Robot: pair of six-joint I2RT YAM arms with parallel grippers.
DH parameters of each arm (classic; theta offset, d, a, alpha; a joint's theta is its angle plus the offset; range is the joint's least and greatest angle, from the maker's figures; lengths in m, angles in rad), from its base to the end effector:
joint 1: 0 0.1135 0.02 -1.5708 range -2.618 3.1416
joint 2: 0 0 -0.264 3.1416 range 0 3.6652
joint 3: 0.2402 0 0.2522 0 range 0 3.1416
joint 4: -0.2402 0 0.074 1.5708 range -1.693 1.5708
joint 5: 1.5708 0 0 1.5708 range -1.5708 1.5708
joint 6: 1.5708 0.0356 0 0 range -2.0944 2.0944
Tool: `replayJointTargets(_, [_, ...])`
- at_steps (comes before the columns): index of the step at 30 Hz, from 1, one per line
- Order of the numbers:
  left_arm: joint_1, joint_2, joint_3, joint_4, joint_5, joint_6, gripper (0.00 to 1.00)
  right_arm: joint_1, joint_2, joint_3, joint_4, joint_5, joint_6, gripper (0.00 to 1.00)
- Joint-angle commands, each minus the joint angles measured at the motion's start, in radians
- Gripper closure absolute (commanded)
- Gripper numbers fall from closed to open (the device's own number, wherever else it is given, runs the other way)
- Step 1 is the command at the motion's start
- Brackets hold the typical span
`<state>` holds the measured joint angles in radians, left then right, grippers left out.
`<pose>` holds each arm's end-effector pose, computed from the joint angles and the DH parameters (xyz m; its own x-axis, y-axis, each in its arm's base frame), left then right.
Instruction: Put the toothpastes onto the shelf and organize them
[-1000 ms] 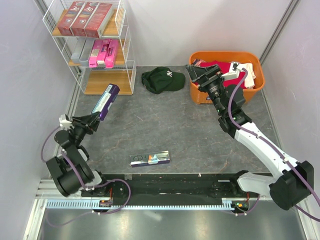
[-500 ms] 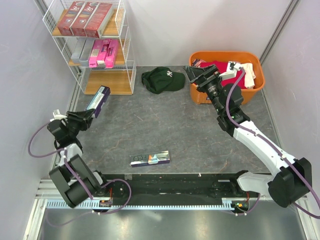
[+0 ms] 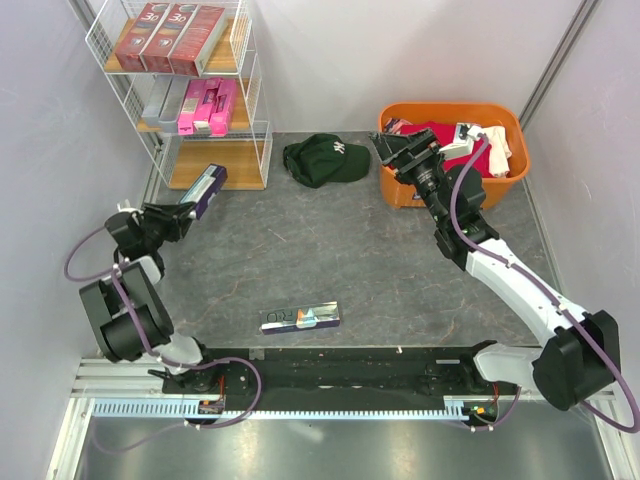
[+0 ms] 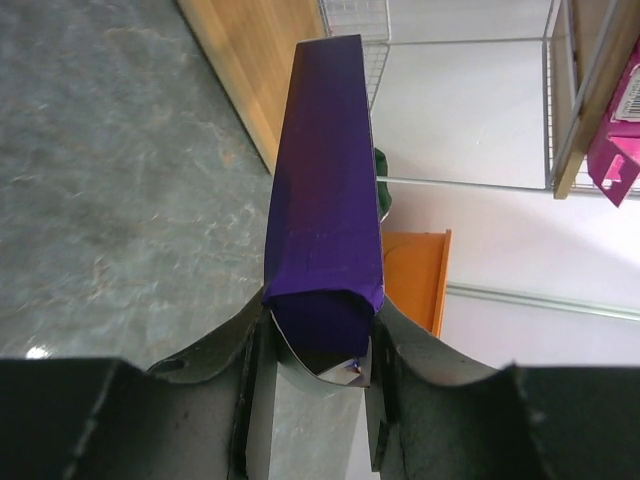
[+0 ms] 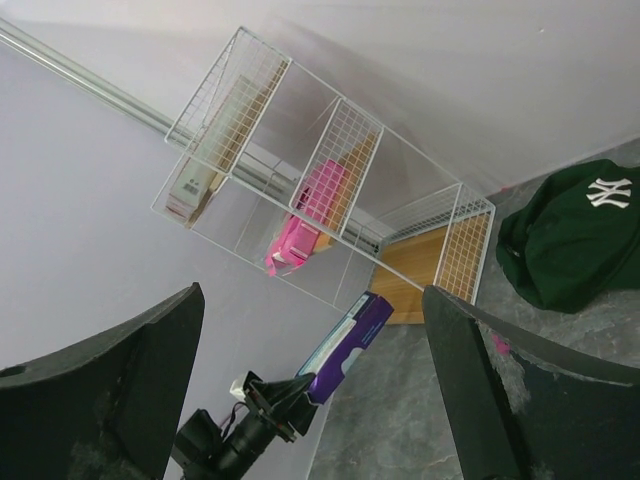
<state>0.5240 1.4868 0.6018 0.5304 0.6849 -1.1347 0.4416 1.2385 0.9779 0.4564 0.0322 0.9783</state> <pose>0.2664 0.1279 0.1897 -0.2413 -0.9502 -0.1970 -0.2192 0.2512 -0.9428 0.2658 0.1244 0.3792 -0.2324 0.8072 -0.5426 -0.3685 0.4432 0.8172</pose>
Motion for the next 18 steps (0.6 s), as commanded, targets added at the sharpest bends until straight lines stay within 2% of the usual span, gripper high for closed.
replayJointTargets(1, [-0.073, 0.09, 0.078, 0.105, -0.1, -0.045, 0.86, -0.018, 0.007, -0.01, 0.042, -0.029, 0.014, 0.02])
replayJointTargets(7, [-0.166, 0.228, 0.099, 0.235, -0.301, -0.132, 0.86, -0.047, 0.004, -0.01, 0.034, -0.029, 0.005, 0.02])
replayJointTargets(12, [-0.24, 0.314, 0.165, 0.27, -0.45, -0.171, 0.86, -0.049, 0.004, -0.016, 0.028, -0.029, -0.001, 0.02])
replayJointTargets(18, [-0.269, 0.487, 0.3, 0.267, -0.479, -0.249, 0.85, -0.049, 0.012, -0.044, 0.027, -0.031, 0.008, 0.02])
